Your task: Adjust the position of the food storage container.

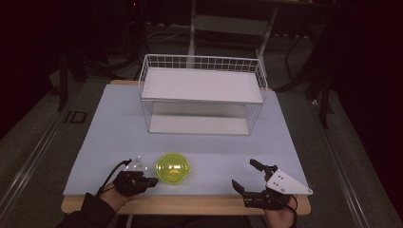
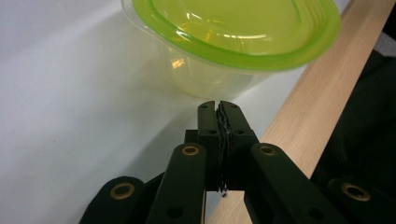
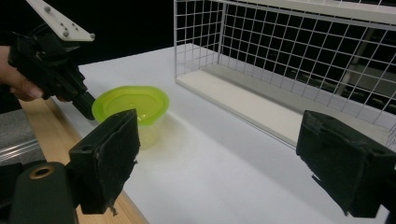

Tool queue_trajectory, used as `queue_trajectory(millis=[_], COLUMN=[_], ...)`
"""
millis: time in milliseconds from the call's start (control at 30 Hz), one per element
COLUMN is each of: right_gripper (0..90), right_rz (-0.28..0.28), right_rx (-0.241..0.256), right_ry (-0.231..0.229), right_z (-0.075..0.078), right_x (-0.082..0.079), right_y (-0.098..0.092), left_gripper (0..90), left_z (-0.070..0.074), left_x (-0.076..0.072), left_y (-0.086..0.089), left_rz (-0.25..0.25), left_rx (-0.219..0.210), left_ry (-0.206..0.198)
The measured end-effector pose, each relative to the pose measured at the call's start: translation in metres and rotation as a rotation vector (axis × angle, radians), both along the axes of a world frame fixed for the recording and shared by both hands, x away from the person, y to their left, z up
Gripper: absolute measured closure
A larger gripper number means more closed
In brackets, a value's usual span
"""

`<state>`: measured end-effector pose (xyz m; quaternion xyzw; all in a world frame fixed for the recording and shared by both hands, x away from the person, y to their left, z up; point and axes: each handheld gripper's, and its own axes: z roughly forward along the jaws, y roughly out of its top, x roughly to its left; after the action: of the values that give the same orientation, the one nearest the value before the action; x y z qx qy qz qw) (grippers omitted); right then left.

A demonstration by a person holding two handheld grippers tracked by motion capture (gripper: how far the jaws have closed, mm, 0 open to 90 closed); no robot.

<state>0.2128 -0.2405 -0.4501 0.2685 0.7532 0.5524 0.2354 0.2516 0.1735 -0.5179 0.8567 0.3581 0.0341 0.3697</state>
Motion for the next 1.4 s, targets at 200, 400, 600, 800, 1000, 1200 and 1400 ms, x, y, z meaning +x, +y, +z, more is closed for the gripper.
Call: queue_trajectory(millis=[200, 400, 600, 800, 1000, 1200, 1400], right_gripper=[13.2, 13.2, 13.3, 13.3, 13.3, 13.4, 13.4], right_rz=[0.002, 0.001, 0.003, 0.004, 0.006, 0.013, 0.012], right_rx=[-0.006, -0.006, -0.007, -0.009, -0.015, -0.021, -0.020], right_ry=[-0.004, -0.003, -0.004, -0.004, 0.001, 0.001, -0.001], right_z=[0.000, 0.000, 0.000, 0.000, 0.000, 0.000, 0.000], right_x=[0.000, -0.001, -0.001, -0.001, -0.001, -0.002, -0.002], right_y=[0.000, 0.000, 0.000, -0.001, 0.000, 0.002, 0.001], left_gripper=[89.0, 88.9, 89.0, 88.6, 88.7, 88.7, 88.7], left_z=[-0.001, -0.003, -0.006, -0.004, -0.001, -0.002, -0.003], left_x=[0.003, 0.013, 0.020, 0.030, 0.031, 0.037, 0.054], left_y=[-0.010, -0.030, -0.046, -0.060, -0.057, -0.042, -0.039], left_rz=[-0.005, 0.004, -0.009, -0.004, -0.008, 0.076, 0.113], left_rx=[0.000, -0.021, -0.018, -0.064, -0.068, -0.034, -0.057], left_ry=[-0.020, -0.037, -0.037, -0.058, -0.059, -0.077, -0.112])
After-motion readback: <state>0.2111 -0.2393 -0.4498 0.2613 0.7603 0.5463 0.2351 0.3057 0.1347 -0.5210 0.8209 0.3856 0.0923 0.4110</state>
